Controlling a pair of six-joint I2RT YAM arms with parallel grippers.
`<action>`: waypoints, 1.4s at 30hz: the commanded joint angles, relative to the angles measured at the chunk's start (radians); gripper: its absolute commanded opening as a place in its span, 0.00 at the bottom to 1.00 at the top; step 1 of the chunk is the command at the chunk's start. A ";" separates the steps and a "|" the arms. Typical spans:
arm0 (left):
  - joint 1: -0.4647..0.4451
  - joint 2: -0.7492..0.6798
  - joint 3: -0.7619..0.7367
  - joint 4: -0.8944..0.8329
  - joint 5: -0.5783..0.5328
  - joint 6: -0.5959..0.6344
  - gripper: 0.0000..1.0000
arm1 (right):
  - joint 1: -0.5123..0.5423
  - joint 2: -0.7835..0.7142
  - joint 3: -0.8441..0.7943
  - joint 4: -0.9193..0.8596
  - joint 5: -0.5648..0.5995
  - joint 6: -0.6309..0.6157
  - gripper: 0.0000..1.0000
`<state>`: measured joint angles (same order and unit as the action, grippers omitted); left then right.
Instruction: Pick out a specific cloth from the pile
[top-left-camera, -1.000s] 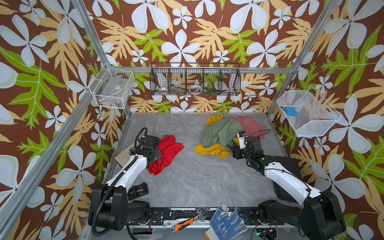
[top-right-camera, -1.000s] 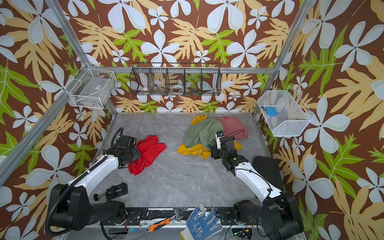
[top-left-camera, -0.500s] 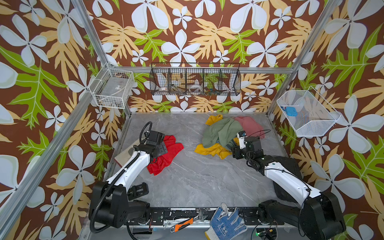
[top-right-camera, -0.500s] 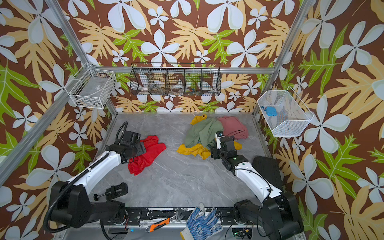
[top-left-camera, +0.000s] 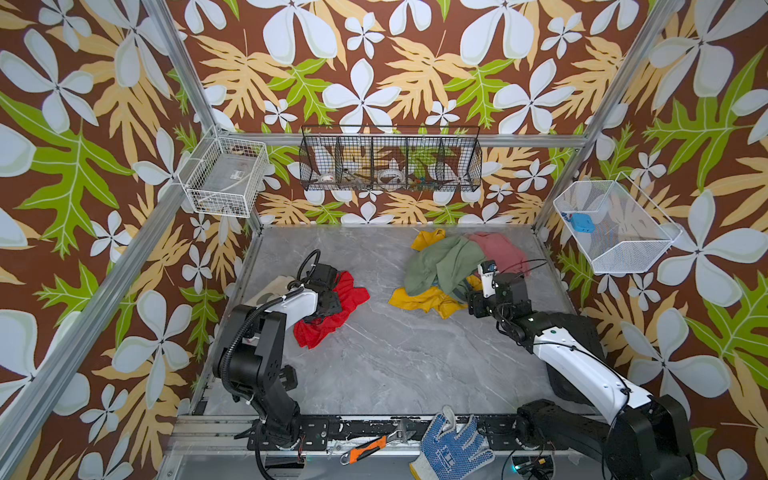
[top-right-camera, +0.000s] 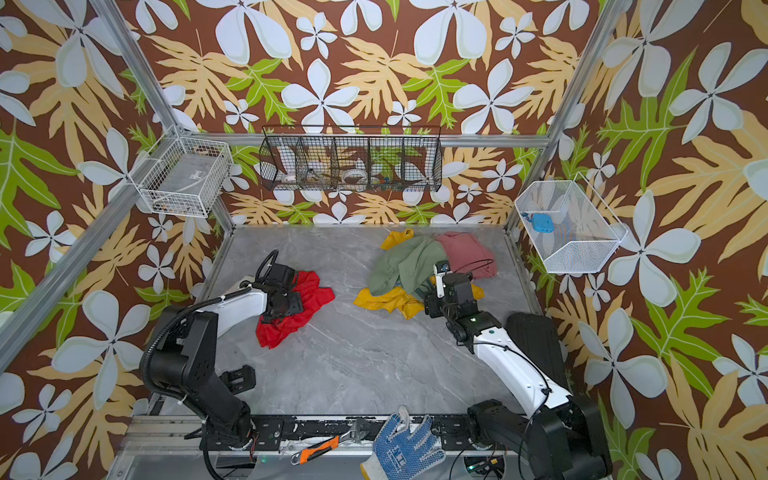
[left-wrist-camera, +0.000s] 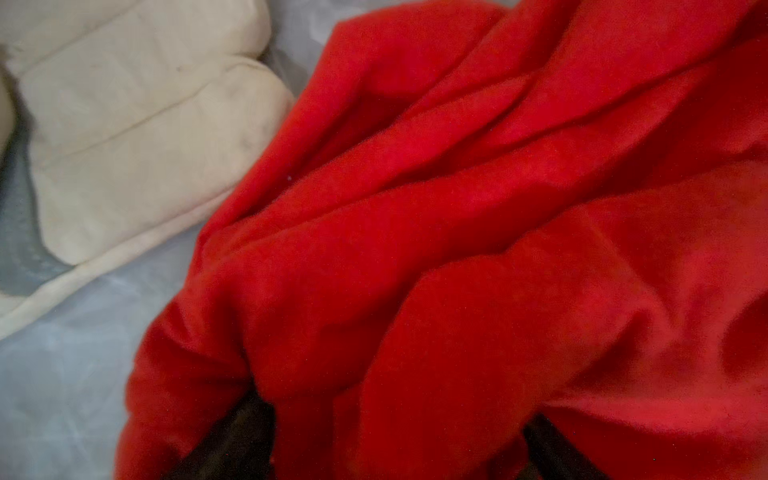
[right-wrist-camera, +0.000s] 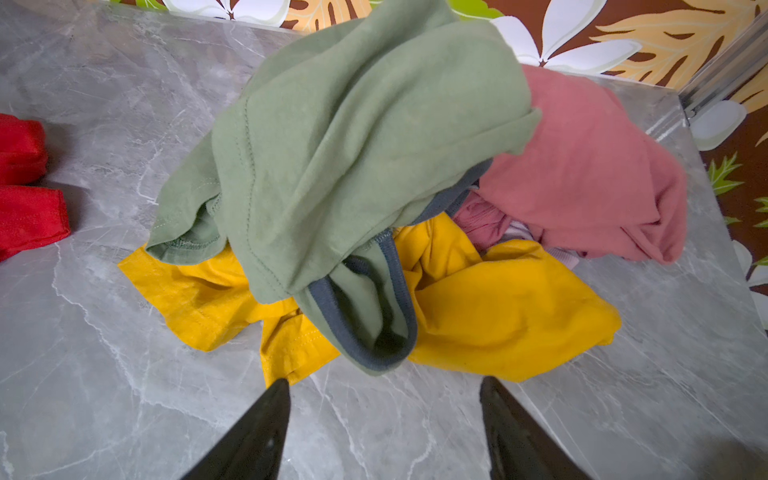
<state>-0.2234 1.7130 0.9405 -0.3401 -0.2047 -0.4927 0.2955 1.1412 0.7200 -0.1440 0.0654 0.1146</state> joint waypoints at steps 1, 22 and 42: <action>-0.011 0.042 -0.021 -0.018 0.105 0.012 0.45 | 0.001 0.004 0.016 -0.013 0.033 -0.013 0.73; 0.015 0.333 0.570 -0.034 0.175 -0.051 0.00 | 0.001 0.063 0.111 -0.017 0.128 -0.020 0.73; 0.116 0.527 0.781 -0.071 0.188 -0.015 0.00 | 0.001 0.051 0.111 -0.052 0.197 0.031 0.73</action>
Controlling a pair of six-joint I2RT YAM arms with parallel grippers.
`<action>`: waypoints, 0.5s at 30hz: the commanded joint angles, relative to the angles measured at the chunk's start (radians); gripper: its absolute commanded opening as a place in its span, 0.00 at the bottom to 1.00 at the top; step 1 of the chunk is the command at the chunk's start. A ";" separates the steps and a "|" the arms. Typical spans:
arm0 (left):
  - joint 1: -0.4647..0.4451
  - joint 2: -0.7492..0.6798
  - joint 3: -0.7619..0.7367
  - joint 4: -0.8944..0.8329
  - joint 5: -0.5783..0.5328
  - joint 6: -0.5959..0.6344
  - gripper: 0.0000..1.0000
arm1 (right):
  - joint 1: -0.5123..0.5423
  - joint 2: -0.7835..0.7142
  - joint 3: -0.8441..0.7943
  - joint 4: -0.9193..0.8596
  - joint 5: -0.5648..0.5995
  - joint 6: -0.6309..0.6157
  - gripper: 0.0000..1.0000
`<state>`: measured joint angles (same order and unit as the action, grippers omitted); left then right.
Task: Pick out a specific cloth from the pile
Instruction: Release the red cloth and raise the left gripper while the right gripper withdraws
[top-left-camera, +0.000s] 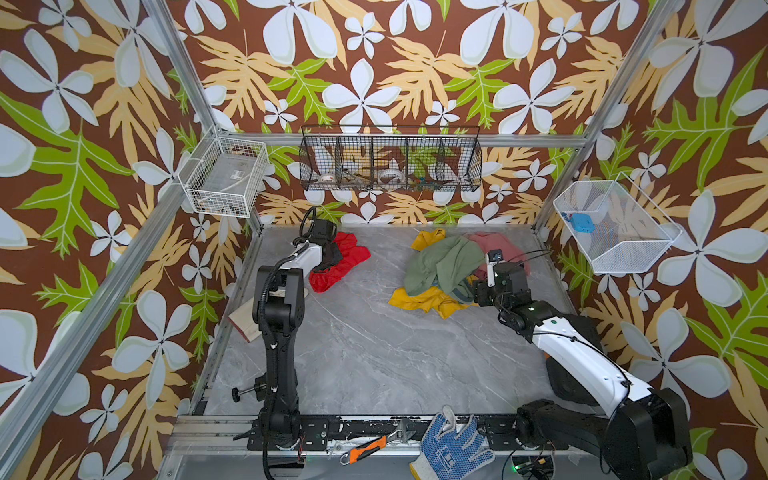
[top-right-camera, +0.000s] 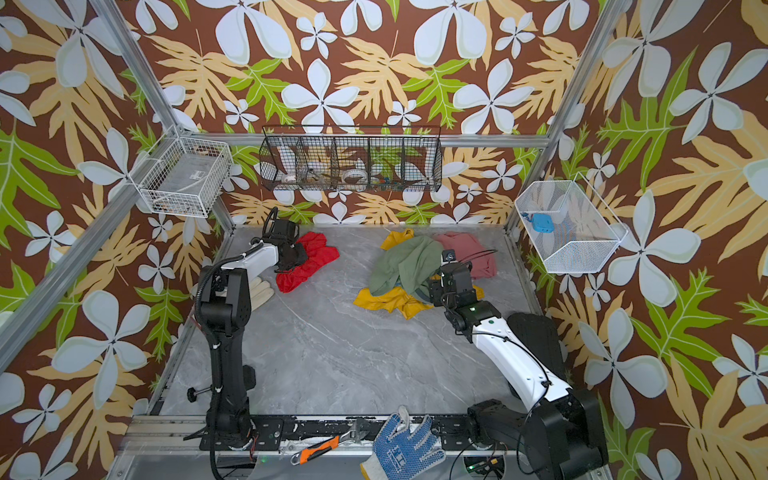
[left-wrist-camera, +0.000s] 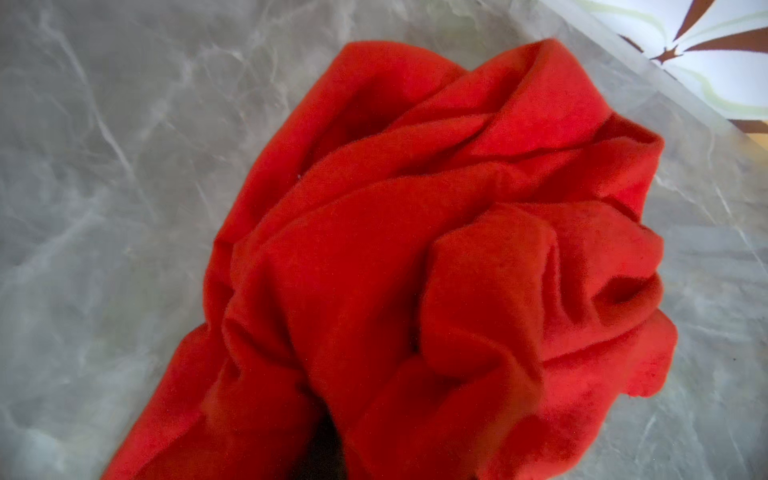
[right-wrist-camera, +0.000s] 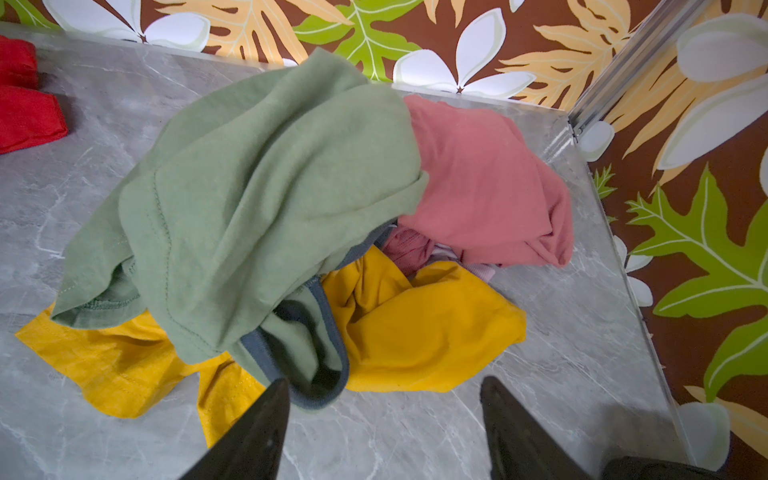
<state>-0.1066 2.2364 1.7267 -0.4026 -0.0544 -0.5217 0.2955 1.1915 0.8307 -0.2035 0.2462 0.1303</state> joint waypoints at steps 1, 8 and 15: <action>-0.001 0.001 -0.015 -0.006 0.040 0.015 0.00 | 0.001 -0.001 0.004 0.006 0.017 0.014 0.73; -0.002 -0.060 -0.108 0.032 0.036 0.004 0.15 | 0.001 -0.068 -0.036 0.039 0.006 -0.020 0.75; -0.002 -0.120 -0.166 0.051 0.045 -0.014 0.53 | -0.002 -0.107 -0.071 0.075 0.003 -0.052 0.76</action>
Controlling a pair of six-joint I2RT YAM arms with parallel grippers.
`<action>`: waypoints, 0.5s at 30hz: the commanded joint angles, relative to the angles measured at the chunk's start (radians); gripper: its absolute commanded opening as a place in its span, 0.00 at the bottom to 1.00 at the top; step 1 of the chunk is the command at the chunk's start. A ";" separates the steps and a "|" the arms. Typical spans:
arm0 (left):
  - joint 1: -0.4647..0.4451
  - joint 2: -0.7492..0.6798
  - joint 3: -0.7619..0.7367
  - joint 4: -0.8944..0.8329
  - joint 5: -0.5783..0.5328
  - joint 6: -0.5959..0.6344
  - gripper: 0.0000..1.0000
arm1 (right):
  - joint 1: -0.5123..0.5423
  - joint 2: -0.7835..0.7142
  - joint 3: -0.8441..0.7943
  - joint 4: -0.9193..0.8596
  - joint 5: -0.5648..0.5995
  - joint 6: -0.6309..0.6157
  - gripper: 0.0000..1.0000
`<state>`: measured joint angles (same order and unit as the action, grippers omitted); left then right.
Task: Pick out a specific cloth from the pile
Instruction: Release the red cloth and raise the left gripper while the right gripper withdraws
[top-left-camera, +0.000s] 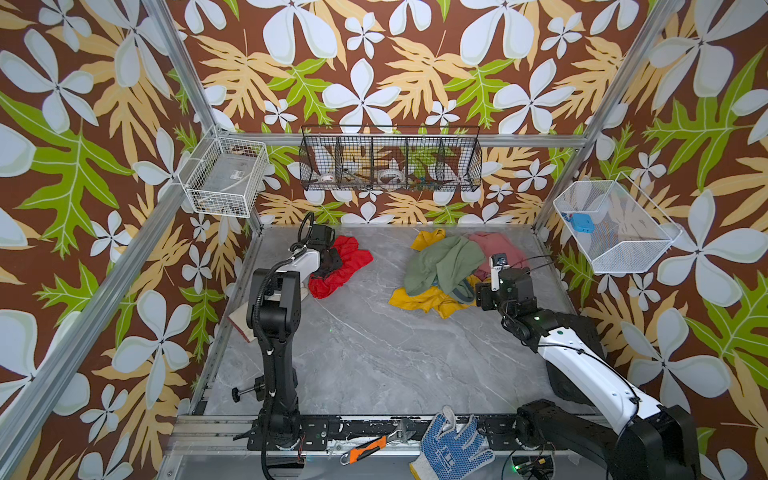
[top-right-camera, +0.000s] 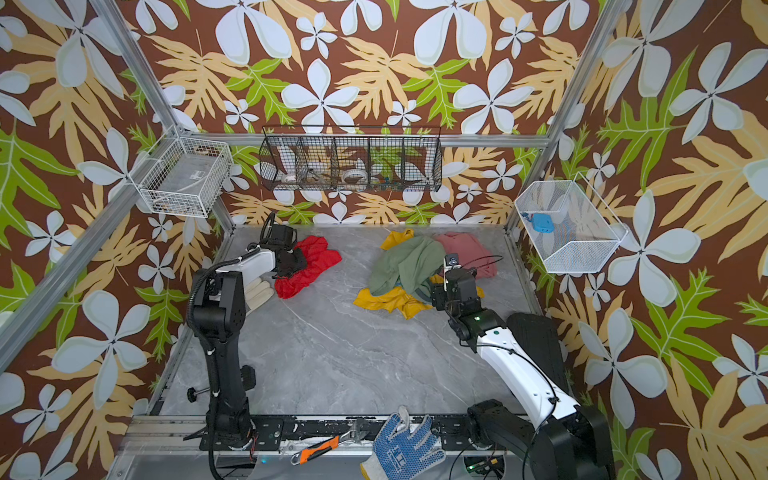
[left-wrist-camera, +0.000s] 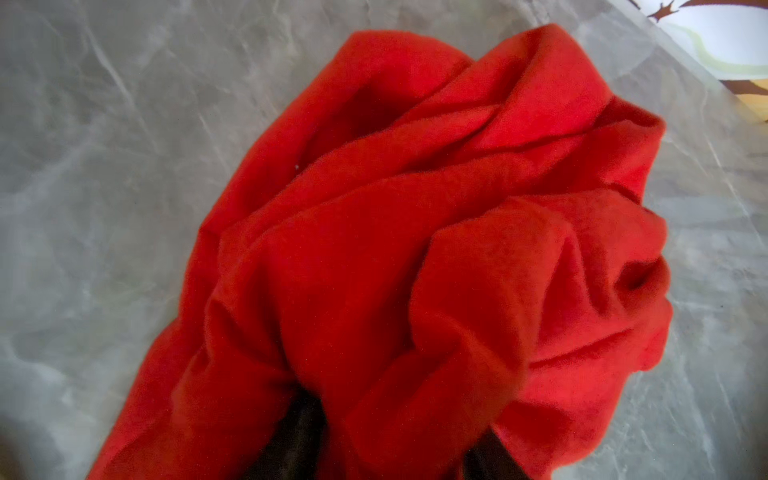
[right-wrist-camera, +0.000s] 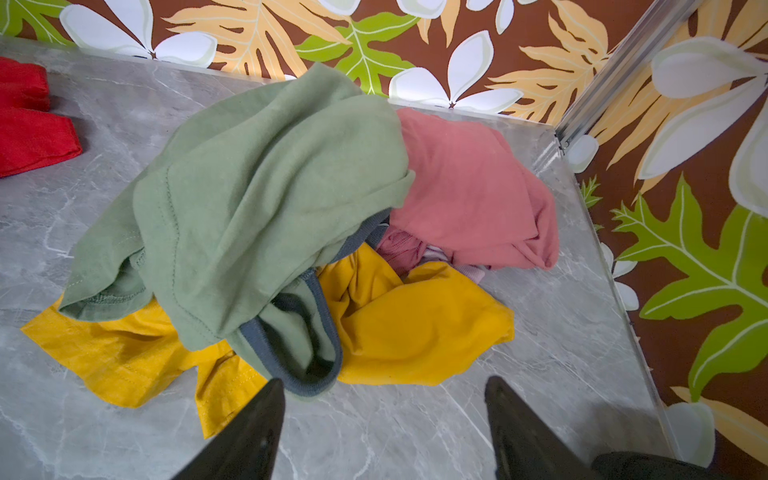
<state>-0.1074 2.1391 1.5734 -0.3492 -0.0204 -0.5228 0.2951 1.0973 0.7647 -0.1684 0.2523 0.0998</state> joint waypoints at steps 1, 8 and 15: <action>-0.003 -0.037 -0.026 0.002 0.010 -0.018 0.58 | -0.003 -0.018 -0.010 0.048 -0.002 -0.030 0.77; -0.028 -0.189 -0.144 0.056 -0.059 -0.060 0.90 | -0.053 -0.077 -0.057 0.105 -0.054 -0.051 0.80; -0.072 -0.306 -0.218 0.071 -0.112 -0.081 1.00 | -0.081 -0.130 -0.108 0.130 -0.087 -0.056 0.81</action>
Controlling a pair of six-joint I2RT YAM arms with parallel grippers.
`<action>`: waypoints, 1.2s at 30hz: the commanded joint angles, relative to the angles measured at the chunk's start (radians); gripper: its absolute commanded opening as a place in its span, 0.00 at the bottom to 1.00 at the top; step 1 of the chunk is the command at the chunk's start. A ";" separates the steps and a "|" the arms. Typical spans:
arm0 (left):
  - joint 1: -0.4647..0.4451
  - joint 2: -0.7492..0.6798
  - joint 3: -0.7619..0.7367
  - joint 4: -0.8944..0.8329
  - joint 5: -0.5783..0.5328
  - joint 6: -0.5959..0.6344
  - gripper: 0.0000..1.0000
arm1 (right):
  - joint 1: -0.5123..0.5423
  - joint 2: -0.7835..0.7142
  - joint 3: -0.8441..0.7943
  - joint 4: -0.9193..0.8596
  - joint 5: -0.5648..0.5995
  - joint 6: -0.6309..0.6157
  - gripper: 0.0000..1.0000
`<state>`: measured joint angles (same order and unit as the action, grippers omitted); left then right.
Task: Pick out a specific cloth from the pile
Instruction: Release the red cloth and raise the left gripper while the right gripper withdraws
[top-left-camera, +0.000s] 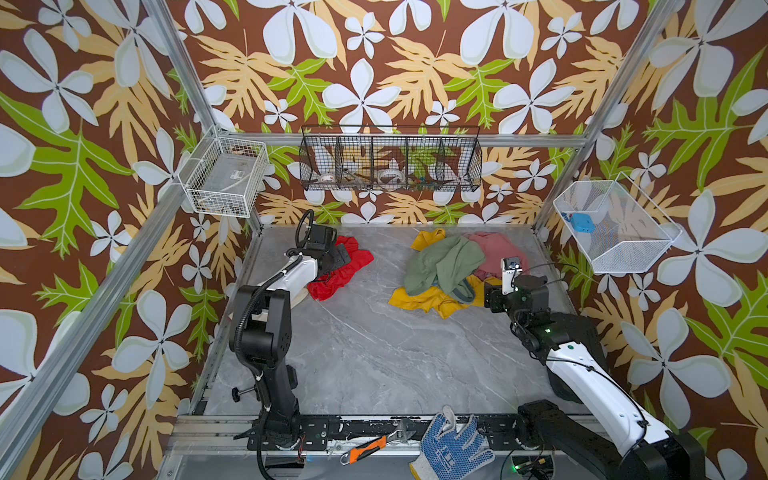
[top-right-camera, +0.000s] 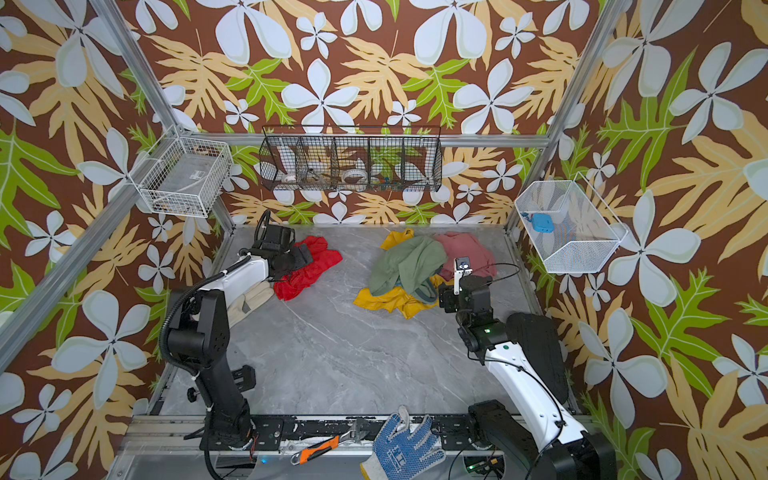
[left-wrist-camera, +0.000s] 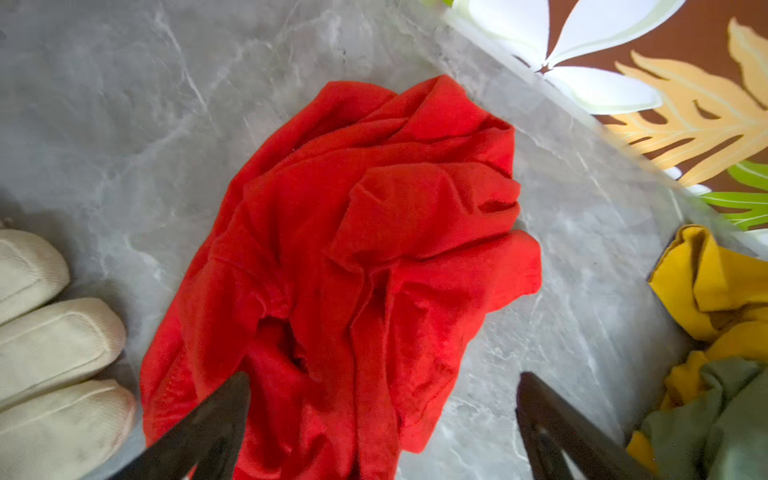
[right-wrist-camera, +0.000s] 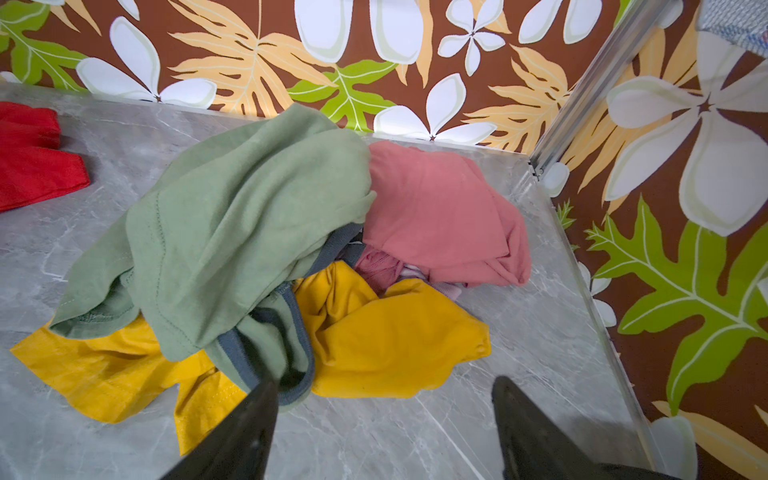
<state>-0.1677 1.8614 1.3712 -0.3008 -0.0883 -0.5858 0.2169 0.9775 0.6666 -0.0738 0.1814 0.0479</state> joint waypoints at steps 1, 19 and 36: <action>-0.017 -0.045 -0.029 0.028 -0.053 -0.023 1.00 | -0.004 -0.017 -0.015 0.039 -0.019 -0.005 0.81; -0.076 -0.405 -0.341 0.100 -0.219 -0.101 1.00 | -0.156 -0.085 -0.182 0.293 -0.228 0.073 0.84; -0.076 -0.542 -0.479 0.090 -0.294 -0.134 1.00 | -0.326 -0.095 -0.517 0.794 -0.101 0.162 0.87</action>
<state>-0.2432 1.3315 0.9020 -0.2131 -0.3485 -0.7082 -0.0978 0.8742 0.1761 0.5579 0.0368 0.1829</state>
